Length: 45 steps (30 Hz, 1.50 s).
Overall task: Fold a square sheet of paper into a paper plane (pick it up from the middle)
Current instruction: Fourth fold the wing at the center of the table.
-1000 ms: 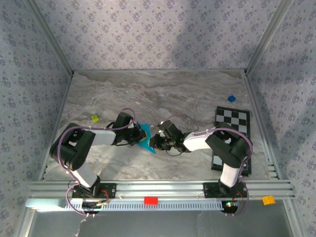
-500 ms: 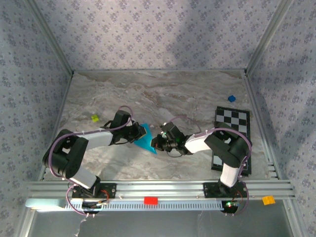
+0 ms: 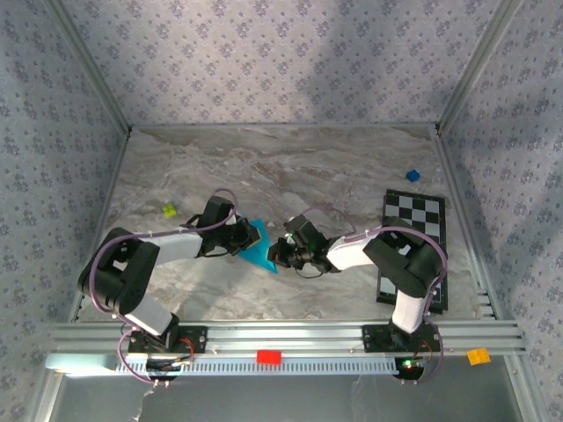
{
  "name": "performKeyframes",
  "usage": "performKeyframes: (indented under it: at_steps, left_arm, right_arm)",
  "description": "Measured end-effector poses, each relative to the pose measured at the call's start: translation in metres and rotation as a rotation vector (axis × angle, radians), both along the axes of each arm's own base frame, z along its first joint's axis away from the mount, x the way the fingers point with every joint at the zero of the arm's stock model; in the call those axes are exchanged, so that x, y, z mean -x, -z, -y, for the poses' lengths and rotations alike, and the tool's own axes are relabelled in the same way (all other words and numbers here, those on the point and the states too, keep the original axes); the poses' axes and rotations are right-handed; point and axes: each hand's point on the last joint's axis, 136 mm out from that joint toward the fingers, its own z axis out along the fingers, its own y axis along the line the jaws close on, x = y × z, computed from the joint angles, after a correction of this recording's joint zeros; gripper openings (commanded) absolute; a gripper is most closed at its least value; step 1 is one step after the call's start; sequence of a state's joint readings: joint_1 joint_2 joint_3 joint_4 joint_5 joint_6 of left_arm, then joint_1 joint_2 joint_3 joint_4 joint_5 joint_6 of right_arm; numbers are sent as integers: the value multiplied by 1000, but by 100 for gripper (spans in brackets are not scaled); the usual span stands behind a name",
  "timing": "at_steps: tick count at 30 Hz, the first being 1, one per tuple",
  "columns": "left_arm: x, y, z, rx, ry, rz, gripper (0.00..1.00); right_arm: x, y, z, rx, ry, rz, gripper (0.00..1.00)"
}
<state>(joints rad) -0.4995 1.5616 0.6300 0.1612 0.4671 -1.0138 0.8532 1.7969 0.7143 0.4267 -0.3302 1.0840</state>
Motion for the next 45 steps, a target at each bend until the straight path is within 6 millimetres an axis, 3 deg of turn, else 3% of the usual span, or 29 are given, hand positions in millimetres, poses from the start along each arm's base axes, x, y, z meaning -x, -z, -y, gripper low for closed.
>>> performKeyframes:
  at_steps: [9, 33, 45]
  left_arm:
    - [-5, 21, 2, -28, -3, -44, 4]
    - [-5, 27, -6, -22, -20, -55, 2]
    - [-5, 27, -4, -12, -7, -53, 1]
  right_arm:
    - [0, 0, 0, 6, 0, -5, 0]
    - [1, 1, -5, 8, -26, -21, 0]
    - [4, 0, -3, 32, -51, -14, 11]
